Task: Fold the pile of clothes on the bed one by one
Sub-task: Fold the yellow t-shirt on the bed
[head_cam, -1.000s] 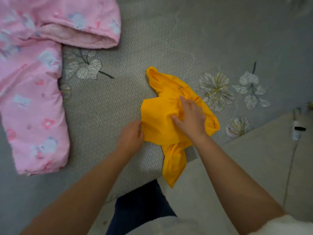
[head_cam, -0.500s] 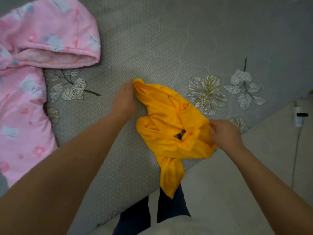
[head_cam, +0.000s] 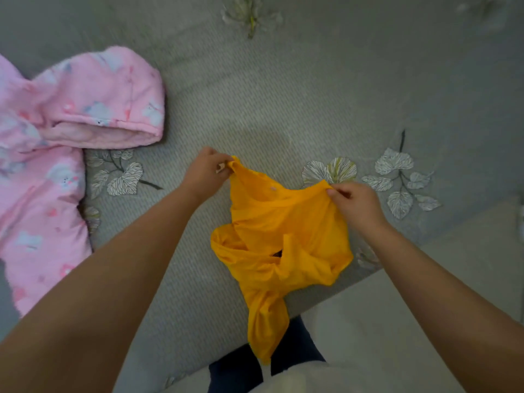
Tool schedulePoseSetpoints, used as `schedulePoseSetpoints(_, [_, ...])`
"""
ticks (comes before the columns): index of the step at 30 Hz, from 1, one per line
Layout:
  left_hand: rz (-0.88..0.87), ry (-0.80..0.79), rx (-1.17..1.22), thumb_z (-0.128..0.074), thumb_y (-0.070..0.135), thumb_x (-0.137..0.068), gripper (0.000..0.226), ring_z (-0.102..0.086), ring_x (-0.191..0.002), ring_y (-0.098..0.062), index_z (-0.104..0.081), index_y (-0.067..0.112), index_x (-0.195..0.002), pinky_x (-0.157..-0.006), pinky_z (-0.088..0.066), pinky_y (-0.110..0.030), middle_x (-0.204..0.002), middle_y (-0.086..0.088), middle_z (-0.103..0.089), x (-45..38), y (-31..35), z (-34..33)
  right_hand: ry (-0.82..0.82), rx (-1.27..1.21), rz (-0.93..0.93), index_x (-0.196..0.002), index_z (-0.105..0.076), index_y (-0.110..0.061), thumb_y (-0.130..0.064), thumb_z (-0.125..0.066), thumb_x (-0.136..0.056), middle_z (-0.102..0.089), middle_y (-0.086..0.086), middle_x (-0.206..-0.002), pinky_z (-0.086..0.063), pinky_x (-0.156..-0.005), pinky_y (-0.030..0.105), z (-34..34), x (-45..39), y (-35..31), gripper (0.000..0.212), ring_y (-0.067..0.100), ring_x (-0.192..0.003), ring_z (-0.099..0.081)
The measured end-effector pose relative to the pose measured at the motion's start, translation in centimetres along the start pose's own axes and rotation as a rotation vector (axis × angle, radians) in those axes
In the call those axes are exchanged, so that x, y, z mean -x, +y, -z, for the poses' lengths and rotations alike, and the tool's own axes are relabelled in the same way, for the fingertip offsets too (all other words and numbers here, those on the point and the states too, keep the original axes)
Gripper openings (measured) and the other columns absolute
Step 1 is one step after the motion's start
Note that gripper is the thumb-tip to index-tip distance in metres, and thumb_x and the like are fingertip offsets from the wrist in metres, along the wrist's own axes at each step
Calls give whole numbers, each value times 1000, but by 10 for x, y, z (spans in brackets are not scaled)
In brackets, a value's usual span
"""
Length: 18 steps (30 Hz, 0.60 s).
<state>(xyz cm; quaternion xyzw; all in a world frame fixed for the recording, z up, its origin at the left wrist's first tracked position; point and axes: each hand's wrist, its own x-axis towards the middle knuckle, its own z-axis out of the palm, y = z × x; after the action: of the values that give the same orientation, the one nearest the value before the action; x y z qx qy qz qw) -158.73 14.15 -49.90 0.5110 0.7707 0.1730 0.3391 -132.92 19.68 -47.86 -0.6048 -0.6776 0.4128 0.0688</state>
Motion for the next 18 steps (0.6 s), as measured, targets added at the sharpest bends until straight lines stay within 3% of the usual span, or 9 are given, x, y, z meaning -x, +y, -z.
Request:
schedulePoseSetpoints(2, [-35, 118, 138, -53, -3, -87, 20, -51, -100, -31, -60, -10, -105, -83, -35, -29, -103, -26, -56, -2, 31, 19, 52, -136, -33, -105, -66, 2, -9, -55, -90, -60, 9, -88, -36, -68, 24, 26, -12, -19, 22, 18, -84, -51])
schedulePoseSetpoints(7, [-86, 386, 345, -45, -3, -91, 10, -41, -68, -8, -52, 3, -89, -56, -31, -9, -70, 0, -45, 7, 122, 96, 128, -198, 120, -100, -64, 5, -9, -50, -92, -52, 8, -83, -31, -57, 23, 87, -42, -98, 21, 16, -81, -45])
schedulePoseSetpoints(10, [-131, 526, 352, -46, -3, -90, 13, -45, -78, -14, -58, -5, -94, -62, -30, -23, -81, -10, -52, 20, 163, 151, 230, -209, 245, -102, -63, 5, -8, -49, -92, -51, 7, -85, -26, -60, 24, 129, -44, -154, 22, 16, -82, -44])
schedulePoseSetpoints(15, [-237, 753, 250, -49, -2, -89, 13, -53, -90, -26, -58, -9, -95, -79, -39, -32, -95, -24, -60, 60, 205, 220, 368, -208, 523, -97, -60, 4, -7, -45, -94, -52, 8, -85, -22, -60, 24, 180, -9, -228, 18, 15, -82, -45])
schedulePoseSetpoints(18, [-326, 887, 246, -46, -5, -89, 12, -48, -83, -21, -56, 0, -93, -70, -34, -32, -83, -16, -53, 96, 231, 250, 475, -174, 746, -93, -59, 4, -3, -45, -93, -60, 17, -86, -23, -61, 28, 208, 27, -258, 16, 23, -81, -51])
